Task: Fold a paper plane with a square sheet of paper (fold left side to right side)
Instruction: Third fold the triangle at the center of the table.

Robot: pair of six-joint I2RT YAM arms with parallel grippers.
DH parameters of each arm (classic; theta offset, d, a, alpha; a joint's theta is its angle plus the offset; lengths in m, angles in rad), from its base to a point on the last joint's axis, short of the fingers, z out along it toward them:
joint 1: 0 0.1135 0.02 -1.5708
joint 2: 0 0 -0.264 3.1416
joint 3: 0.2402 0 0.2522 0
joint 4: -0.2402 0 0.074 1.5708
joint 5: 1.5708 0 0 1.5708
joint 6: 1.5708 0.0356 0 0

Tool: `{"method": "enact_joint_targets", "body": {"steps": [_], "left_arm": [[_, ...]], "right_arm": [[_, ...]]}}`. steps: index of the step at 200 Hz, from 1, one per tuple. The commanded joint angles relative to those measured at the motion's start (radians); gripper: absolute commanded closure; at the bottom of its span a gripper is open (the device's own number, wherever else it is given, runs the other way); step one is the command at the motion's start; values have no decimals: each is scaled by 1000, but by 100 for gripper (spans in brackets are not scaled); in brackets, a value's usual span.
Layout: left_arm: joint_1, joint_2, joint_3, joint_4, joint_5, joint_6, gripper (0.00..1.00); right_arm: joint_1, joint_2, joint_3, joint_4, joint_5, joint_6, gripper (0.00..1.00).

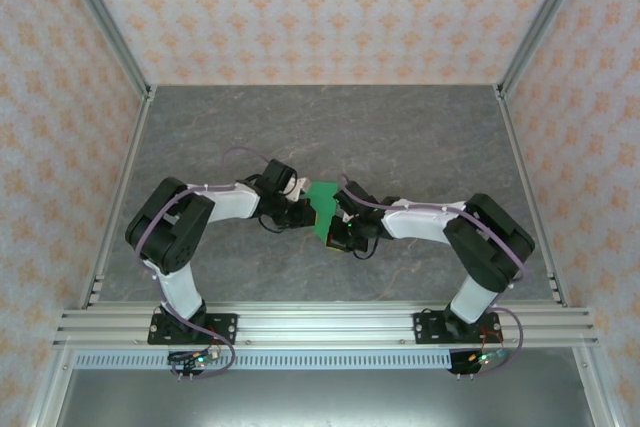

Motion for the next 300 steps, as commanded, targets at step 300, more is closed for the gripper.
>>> {"method": "enact_joint_targets", "body": {"steps": [300], "left_arm": [[78,-275,-47,-55,-59,4,80]], "right_arm": [[9,52,-22,-156,54,-21,99]]}}
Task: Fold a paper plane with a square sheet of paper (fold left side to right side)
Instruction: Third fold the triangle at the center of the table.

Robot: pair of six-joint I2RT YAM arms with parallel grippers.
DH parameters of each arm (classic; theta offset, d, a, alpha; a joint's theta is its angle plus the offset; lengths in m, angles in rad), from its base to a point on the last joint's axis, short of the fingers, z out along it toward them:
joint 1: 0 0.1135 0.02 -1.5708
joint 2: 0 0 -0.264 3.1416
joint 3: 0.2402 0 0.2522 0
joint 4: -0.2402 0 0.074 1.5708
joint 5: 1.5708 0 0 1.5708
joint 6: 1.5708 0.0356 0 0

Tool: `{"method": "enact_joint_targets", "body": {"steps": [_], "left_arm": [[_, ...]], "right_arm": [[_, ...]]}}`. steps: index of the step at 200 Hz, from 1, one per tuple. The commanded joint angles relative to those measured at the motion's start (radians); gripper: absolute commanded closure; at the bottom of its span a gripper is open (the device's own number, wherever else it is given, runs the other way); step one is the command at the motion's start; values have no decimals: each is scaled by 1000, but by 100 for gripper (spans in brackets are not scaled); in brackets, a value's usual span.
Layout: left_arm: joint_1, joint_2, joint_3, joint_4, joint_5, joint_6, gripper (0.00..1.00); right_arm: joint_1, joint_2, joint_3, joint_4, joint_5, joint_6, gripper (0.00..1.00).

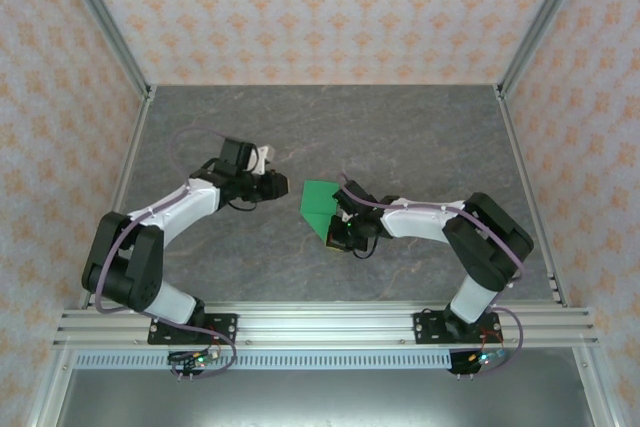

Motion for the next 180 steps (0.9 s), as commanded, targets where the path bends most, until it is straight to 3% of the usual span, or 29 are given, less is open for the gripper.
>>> {"method": "enact_joint_targets", "body": {"steps": [1,52,114,180], "left_arm": [[-77,28,-24,42,16,-50,80],[-134,156,-19,154,50,-107,83],[-183,266,38,172,45,-106,83],[-187,343,30,121,-74,-101,85]], "right_arm": [[9,44,-34,-143,54,-10,99],[10,43,-30,-140,59,-6,99],[14,47,-28,-139,59,-3,99],[15,19,-50,-144,46,-7,99]]}}
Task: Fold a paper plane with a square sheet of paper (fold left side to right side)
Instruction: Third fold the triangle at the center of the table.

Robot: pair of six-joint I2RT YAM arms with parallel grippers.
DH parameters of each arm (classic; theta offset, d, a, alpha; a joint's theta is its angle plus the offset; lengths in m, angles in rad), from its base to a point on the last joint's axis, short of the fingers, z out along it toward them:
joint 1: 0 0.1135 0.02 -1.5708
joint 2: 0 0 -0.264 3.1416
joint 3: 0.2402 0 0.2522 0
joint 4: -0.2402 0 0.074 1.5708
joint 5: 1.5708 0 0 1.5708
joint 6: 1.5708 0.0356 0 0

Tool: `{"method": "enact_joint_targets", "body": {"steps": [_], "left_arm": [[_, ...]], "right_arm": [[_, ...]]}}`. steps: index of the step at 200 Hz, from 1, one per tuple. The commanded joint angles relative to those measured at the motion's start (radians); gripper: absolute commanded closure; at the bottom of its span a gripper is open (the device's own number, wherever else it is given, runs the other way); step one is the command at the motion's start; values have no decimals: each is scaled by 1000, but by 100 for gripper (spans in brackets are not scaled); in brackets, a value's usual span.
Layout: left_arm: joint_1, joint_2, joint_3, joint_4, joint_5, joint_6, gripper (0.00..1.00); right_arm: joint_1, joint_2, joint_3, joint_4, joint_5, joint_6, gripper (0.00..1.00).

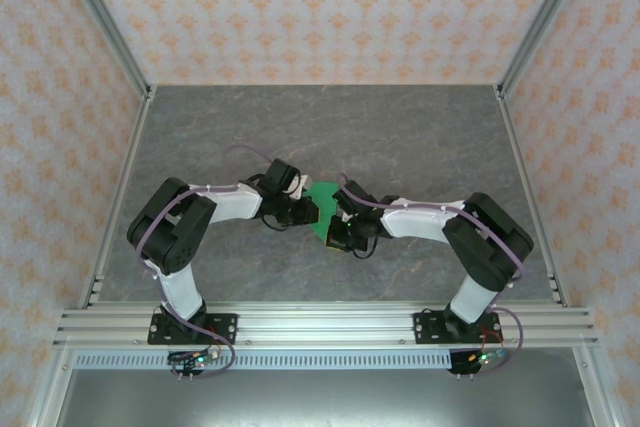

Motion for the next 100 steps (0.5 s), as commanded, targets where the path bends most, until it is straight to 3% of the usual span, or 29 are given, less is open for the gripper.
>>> {"method": "enact_joint_targets", "body": {"steps": [1,100], "left_arm": [[-4,43,7,-21,-89,4,85],[-4,55,-19,-7,-97,-2,86]], "right_arm": [[14,20,-51,-144,45,-7,99],[14,-150,-79,-263,71,-33,98]]}}
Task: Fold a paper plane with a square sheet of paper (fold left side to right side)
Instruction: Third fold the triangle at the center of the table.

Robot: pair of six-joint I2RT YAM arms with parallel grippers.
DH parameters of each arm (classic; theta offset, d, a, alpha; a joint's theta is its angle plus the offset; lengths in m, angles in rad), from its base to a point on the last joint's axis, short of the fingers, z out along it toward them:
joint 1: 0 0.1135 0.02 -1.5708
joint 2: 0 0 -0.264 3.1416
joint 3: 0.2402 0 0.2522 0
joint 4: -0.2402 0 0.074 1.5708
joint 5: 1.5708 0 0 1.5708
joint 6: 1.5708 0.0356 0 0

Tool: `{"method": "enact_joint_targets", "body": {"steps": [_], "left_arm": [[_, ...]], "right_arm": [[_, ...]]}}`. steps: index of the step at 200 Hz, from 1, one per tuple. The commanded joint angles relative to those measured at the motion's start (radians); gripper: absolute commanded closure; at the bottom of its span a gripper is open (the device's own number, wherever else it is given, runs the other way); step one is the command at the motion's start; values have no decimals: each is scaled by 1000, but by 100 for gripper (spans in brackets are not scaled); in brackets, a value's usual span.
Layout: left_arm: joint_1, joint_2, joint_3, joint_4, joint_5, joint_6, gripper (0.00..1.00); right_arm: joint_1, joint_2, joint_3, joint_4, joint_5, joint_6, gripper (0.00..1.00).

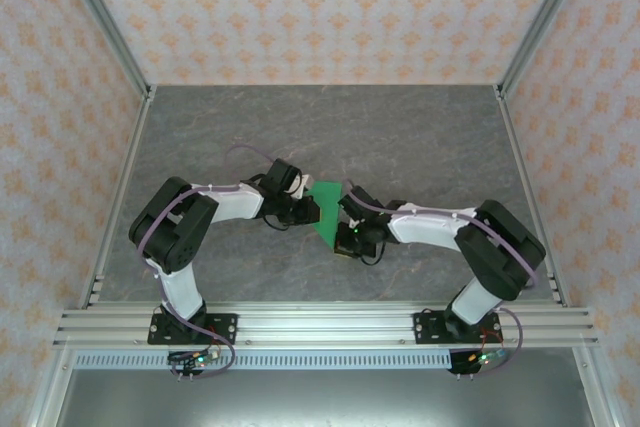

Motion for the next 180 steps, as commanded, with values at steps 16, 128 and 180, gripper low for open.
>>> {"method": "enact_joint_targets", "body": {"steps": [16,128,180], "left_arm": [[-2,37,-24,-26,-96,-1,86],[-2,24,-29,-23,-86,-1,86],[-2,24,-30,-24,-85,-1,86]], "right_arm": [[7,-98,4,-221,65,-39,97],[7,-154,76,55,59,29,97],[17,31,117,160,6,86,97]]}}
